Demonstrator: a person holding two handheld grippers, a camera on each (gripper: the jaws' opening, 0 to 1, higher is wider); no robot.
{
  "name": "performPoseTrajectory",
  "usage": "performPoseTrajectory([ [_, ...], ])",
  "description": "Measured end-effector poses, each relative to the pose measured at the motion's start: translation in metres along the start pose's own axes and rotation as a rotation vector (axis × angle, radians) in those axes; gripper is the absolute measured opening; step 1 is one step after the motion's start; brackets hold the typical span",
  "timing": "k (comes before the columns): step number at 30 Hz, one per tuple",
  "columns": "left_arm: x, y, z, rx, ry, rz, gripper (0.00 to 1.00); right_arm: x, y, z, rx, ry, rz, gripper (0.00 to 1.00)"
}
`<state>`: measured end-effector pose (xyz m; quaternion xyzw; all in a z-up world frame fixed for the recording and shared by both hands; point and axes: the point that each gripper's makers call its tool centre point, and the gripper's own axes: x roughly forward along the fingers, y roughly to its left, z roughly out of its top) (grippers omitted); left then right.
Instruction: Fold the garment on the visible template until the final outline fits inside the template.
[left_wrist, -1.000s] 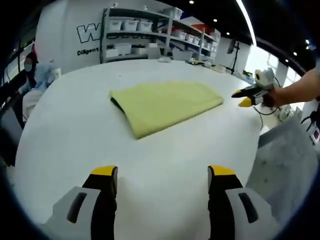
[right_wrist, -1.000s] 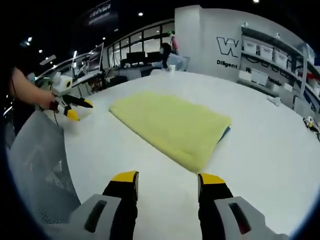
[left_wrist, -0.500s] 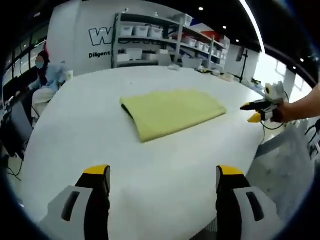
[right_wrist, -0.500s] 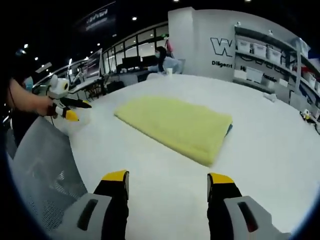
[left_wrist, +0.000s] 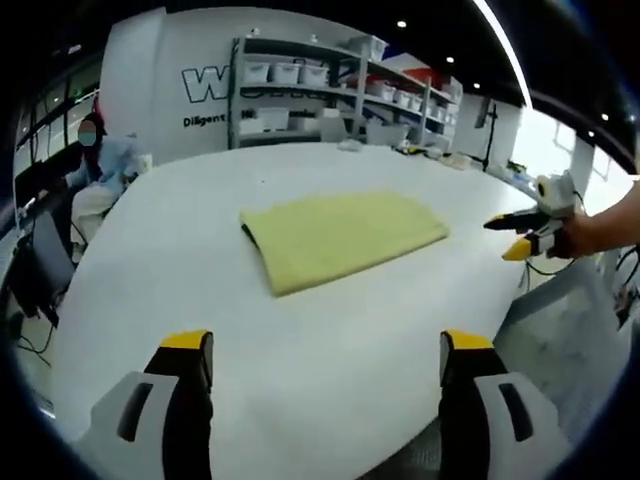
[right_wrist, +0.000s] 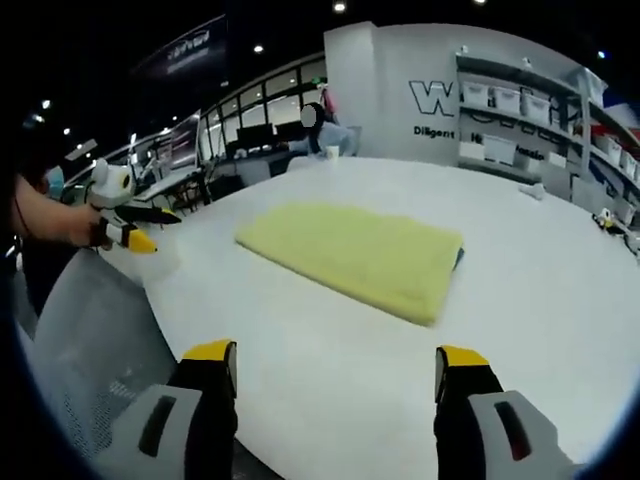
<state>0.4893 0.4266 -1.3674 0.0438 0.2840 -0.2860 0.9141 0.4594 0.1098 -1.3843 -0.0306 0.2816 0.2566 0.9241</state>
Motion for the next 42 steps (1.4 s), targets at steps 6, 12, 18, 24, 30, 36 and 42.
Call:
performPoseTrajectory([
  [6, -0.003, 0.000, 0.003, -0.006, -0.018, 0.010, 0.97, -0.005, 0.002, 0.002, 0.004, -0.012, -0.001, 0.85],
  [12, -0.002, 0.002, 0.003, -0.014, -0.022, 0.023, 0.99, -0.008, 0.005, 0.003, 0.008, -0.017, 0.000, 0.88],
  [18, -0.002, 0.000, 0.001, -0.019, -0.014, 0.018, 0.99, -0.008, 0.008, 0.004, 0.002, -0.019, 0.008, 0.91],
  [24, -0.002, -0.005, -0.004, -0.045, 0.017, 0.009, 0.99, -0.009, 0.008, 0.004, 0.006, -0.015, 0.016, 0.93],
  [30, -0.002, -0.004, -0.007, -0.081, 0.037, 0.008, 0.99, -0.012, 0.008, 0.005, 0.006, -0.017, 0.025, 0.94],
  [36, 0.000, -0.006, -0.007, -0.076, 0.037, -0.001, 0.99, -0.015, 0.006, 0.006, 0.008, -0.024, 0.027, 0.96],
  [42, 0.000, -0.005, -0.008, -0.082, 0.041, 0.004, 0.99, -0.014, 0.007, 0.004, 0.011, -0.021, 0.032, 0.96],
])
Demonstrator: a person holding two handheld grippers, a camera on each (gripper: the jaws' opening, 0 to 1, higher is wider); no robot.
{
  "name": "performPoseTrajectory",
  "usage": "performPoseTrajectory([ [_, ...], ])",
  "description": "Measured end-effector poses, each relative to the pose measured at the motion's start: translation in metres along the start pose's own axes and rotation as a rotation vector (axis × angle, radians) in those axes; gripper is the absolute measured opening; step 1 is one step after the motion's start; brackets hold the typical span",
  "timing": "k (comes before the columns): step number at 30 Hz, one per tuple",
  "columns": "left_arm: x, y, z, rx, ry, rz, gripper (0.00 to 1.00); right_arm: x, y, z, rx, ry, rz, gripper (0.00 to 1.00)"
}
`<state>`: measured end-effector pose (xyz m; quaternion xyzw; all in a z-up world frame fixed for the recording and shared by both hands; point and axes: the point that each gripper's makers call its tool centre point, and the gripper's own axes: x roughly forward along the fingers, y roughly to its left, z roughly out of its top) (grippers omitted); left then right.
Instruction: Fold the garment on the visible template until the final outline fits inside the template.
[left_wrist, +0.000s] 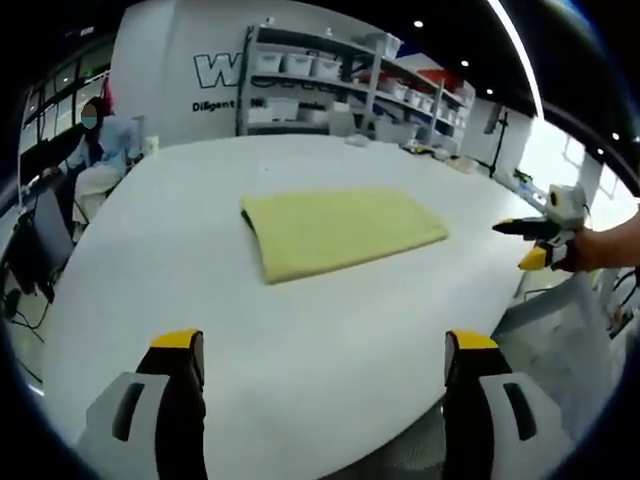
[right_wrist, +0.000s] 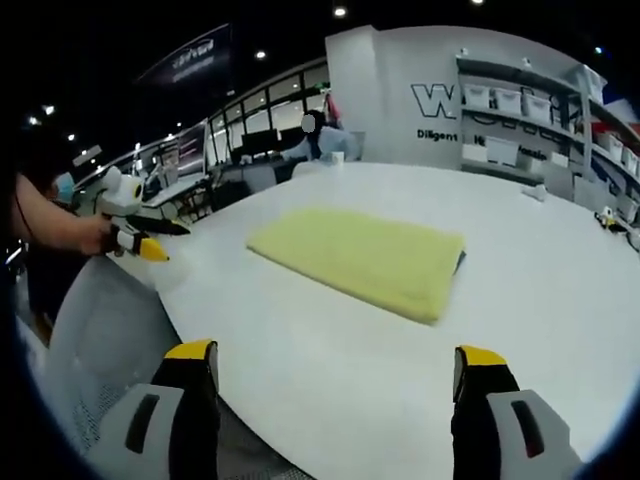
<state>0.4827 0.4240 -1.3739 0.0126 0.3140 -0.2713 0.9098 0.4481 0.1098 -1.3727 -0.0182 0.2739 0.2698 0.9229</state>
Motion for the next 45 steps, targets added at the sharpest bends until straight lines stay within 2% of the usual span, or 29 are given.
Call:
performPoseTrajectory([
  [45, 0.0009, 0.0014, -0.0052, 0.013, 0.019, 0.009, 0.99, -0.0006, -0.0051, -0.0063, 0.014, 0.003, 0.000, 0.96],
])
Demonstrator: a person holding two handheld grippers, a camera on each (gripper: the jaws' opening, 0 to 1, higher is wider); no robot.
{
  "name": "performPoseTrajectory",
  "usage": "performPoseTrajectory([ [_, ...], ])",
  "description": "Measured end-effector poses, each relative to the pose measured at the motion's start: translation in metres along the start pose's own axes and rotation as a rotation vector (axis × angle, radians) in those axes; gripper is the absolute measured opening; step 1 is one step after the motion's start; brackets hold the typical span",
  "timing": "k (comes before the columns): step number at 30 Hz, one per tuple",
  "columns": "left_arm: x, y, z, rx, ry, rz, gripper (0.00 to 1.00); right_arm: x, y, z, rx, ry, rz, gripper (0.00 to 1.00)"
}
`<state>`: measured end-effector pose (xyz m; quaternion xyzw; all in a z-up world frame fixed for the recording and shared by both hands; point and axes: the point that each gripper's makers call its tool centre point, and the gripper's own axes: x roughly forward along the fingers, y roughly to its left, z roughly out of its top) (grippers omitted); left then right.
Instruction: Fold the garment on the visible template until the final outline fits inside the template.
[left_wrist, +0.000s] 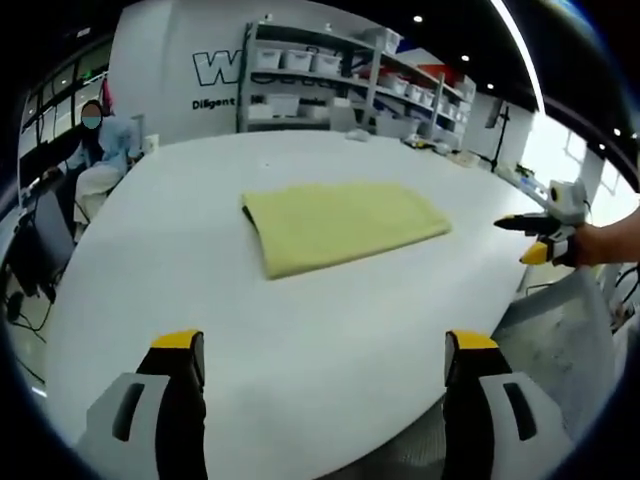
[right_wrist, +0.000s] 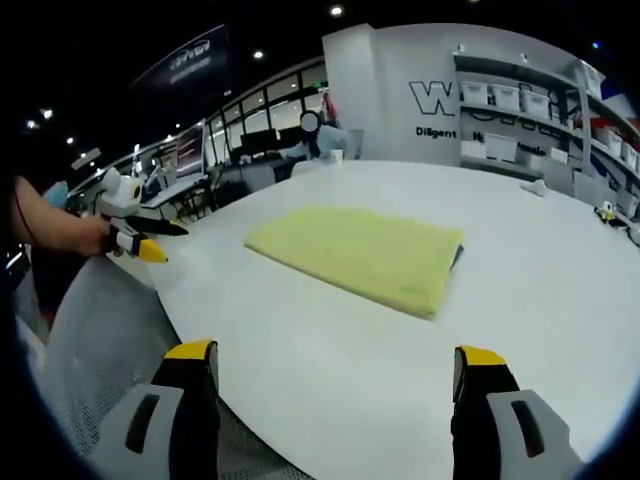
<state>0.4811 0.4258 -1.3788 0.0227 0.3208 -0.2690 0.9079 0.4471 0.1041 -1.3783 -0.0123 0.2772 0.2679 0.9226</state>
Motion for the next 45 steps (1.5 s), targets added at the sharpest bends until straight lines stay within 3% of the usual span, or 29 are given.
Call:
performPoseTrajectory([
  [45, -0.0005, -0.0012, -0.0015, -0.001, 0.005, -0.007, 0.99, -0.0007, 0.0003, 0.0044, -0.011, 0.004, -0.007, 0.96],
])
